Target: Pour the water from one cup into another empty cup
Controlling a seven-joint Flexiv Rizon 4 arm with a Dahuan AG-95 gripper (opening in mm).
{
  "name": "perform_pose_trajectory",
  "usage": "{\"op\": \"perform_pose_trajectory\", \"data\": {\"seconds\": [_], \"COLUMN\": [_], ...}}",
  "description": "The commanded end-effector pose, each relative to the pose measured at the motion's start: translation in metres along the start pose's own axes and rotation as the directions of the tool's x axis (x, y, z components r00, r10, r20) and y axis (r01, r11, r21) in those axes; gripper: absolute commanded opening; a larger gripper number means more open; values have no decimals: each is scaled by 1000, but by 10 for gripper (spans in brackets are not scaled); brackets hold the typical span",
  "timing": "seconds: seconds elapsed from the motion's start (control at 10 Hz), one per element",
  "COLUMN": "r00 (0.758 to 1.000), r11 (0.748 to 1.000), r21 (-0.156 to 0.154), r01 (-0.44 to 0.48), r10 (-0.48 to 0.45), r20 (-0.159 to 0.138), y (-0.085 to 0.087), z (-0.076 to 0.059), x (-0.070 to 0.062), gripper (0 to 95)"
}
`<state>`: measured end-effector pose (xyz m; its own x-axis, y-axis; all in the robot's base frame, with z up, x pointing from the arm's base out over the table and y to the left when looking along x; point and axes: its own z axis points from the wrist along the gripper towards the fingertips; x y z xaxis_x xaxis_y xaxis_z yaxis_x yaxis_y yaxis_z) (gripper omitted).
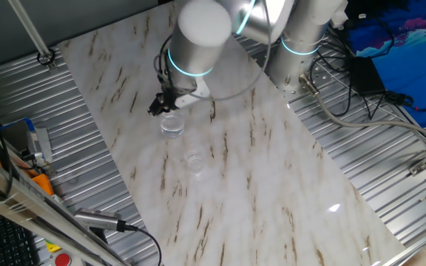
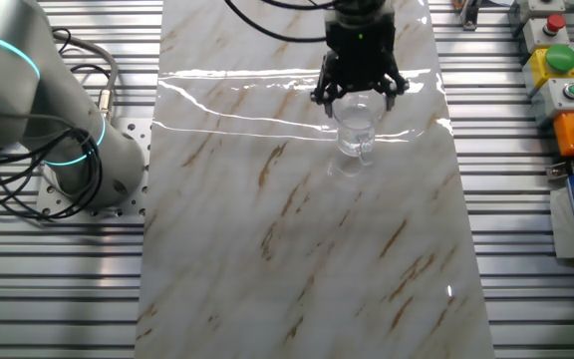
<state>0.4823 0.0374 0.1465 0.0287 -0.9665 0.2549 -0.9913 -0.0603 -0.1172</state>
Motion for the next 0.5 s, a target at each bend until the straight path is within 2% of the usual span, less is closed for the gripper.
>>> {"op": "perform_pose_trajectory", "data": {"seconds": [0.1, 0.4, 0.5], "r00": [999, 997, 997], "r11": [1000, 1000, 1000], "r21": [-6, -10, -10], "r01": [16, 27, 24], "r10": [-16, -26, -23], "r20": [34, 74, 78], "y": [-5, -10, -10], "z": [6, 14, 16], "x": [4, 8, 8], "gripper": [0, 0, 0]}}
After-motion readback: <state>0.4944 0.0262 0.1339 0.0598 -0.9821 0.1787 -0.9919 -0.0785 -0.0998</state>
